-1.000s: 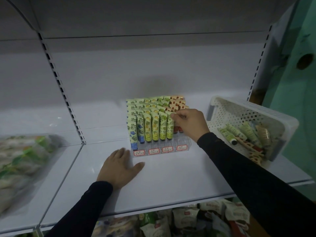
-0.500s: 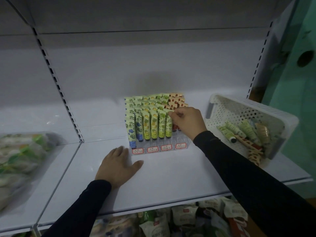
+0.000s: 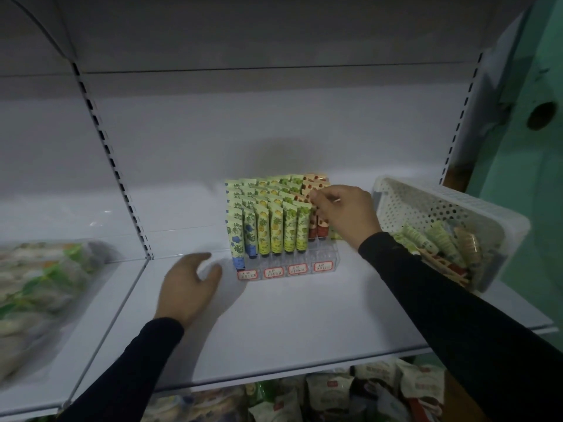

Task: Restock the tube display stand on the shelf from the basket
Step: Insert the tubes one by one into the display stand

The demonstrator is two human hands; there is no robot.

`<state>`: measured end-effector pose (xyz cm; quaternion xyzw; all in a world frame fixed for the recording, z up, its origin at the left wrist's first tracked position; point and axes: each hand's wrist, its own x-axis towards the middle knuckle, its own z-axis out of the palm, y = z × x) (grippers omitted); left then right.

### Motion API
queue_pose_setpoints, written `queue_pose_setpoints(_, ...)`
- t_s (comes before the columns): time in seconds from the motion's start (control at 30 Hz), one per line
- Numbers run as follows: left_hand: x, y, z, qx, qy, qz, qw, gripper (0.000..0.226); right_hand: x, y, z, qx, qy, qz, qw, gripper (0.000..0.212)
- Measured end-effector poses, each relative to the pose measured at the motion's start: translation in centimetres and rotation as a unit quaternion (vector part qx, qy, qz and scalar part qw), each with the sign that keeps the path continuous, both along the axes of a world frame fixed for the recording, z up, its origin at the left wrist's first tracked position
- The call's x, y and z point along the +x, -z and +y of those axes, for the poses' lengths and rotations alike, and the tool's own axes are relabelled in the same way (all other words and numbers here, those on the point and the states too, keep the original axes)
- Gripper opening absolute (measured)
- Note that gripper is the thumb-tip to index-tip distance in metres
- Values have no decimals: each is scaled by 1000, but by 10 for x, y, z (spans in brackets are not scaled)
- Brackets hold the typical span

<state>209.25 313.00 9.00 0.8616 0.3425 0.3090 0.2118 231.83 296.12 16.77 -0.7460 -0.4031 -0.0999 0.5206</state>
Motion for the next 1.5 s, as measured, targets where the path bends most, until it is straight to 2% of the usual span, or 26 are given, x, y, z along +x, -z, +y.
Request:
queue_pose_setpoints(0.07, 1, -23, 2, 30, -25, -63, 997, 33, 3, -10, -1, 3, 6, -11, 1000, 25)
queue_pose_setpoints(0.13, 11, -53, 0, 85, 3, -89, 992, 37, 8, -18, 1, -24, 12, -37, 999, 23)
queue_pose_setpoints(0.27, 51, -92, -8, 178, 107, -9, 978, 49, 16, -29, 10, -93, 12, -85, 992, 22)
queue_pose_setpoints(0.37, 83, -99, -14, 221, 152, 62, 961, 54, 21, -32, 18, -126, 0, -94, 988, 29)
queue_pose_setpoints(0.47, 103, -100, -14, 214, 149, 110, 959, 69, 22, -32, 21, -151, -2, -102, 983, 34)
queue_pose_setpoints(0.53, 110, -100, -14, 215, 152, 113, 958, 66, 22, -33, 17, -151, 4, -110, 982, 34)
queue_pose_setpoints(0.83, 154, -112, -72, 238, 259, 29, 936, 54, 44, -39, -49, -159, 88, -107, 978, 34)
queue_pose_setpoints(1.0, 179, -93, -110, 221, 332, 60, 915, 55, 56, -31, -91, -284, 127, -81, 947, 32)
queue_pose_setpoints(1.1, 190, -73, -124, 190, 356, 121, 907, 52, 60, -20, -101, -375, 149, -80, 912, 34)
queue_pose_setpoints(1.23, 199, -46, -131, 166, 362, 201, 895, 46, 61, -7, -103, -434, 157, -47, 886, 42)
queue_pose_setpoints(1.3, 200, -41, -130, 173, 360, 219, 890, 43, 63, 0, -99, -420, 154, -51, 893, 40)
queue_pose_setpoints(1.37, 200, -45, -129, 192, 359, 204, 890, 41, 66, 1, -93, -370, 148, -61, 915, 35)
queue_pose_setpoints(1.5, 188, -85, -118, 247, 324, 85, 909, 31, 65, -11, -75, -227, 112, -66, 965, 32)
